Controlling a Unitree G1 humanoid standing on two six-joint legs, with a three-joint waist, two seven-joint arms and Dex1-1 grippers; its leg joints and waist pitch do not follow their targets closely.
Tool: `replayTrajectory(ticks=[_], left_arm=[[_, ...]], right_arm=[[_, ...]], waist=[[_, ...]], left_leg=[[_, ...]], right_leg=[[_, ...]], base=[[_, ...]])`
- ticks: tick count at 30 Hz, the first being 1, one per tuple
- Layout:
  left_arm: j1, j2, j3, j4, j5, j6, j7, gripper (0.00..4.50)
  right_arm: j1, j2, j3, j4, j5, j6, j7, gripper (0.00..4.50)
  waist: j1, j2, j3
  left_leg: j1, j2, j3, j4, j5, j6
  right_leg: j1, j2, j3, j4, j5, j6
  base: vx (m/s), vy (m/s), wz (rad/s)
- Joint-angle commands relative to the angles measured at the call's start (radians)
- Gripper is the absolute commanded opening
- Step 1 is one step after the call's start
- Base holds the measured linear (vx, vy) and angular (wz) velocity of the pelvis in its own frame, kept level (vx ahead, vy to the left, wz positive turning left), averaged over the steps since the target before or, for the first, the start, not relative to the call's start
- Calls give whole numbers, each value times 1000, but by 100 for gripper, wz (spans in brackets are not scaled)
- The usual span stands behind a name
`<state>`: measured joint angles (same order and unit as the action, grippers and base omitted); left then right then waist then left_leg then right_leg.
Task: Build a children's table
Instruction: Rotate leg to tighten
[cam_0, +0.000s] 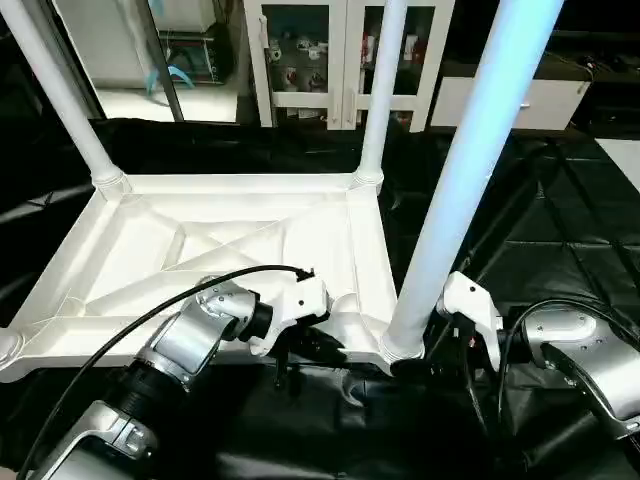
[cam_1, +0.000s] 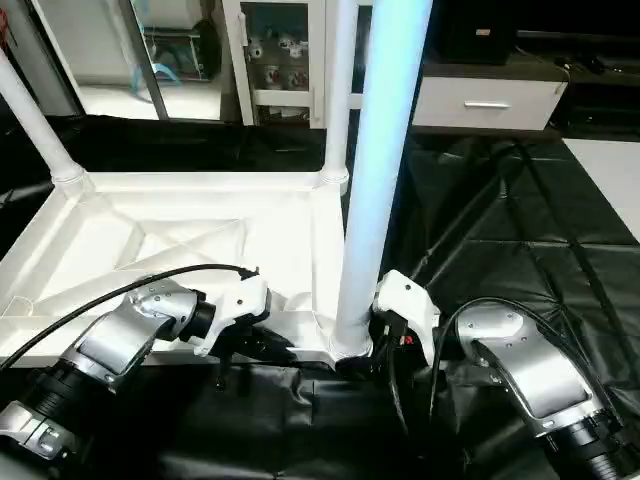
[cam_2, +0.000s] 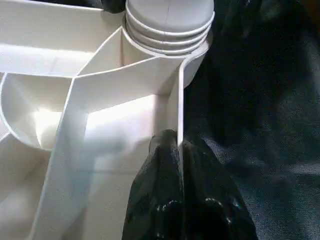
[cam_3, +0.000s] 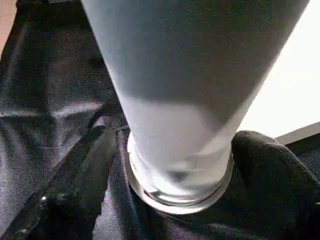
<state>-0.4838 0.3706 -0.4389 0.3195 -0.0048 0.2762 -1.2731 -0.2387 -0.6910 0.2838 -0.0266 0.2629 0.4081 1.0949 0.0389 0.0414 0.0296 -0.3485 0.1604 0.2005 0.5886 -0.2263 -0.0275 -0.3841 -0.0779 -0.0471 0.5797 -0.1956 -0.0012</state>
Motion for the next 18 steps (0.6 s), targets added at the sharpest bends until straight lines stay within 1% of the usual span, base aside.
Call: replayTrajectory(ticks=[1,3,4,6,10,18], left_arm=[[36,-1,-82,24,30,25,-45,0],[37,-1,-82,23,29,25,-42,0],[38,0,-82,23,28,25,-41,0],[38,1,-82,21,27,27,-38,0],[39,2,-83,21,28,27,-37,0],[37,1,-82,27,28,28,-38,0]], right_arm=[[-16,0,11,-12,0,8,13,358],[-16,2,11,-11,0,9,16,343],[-17,3,11,-10,0,11,17,343],[-16,5,10,-10,0,14,18,314],[-15,7,10,-11,0,19,21,279],[-16,11,8,-6,5,26,26,267]], waist=[[-1,-21,-43],[-1,-21,-42],[-1,-21,-43],[-1,-20,-44],[0,-20,-45],[0,-20,-44]], left_leg=[[3,79,-33,-65,-88,104],[3,79,-32,-65,-91,102],[4,79,-33,-65,-91,102],[3,79,-33,-64,-80,104],[3,78,-32,-62,-74,110],[3,78,-33,-61,-93,97]], right_leg=[[43,-79,47,-47,-85,-288],[42,-79,47,-48,-93,-286],[42,-79,47,-48,-94,-286],[42,-78,47,-45,-78,-288],[43,-79,46,-44,-67,-292],[43,-78,47,-46,-107,-285]], base=[[0,0,0],[0,0,0],[0,0,0],[0,0,0],[0,0,0],[0,0,0]])
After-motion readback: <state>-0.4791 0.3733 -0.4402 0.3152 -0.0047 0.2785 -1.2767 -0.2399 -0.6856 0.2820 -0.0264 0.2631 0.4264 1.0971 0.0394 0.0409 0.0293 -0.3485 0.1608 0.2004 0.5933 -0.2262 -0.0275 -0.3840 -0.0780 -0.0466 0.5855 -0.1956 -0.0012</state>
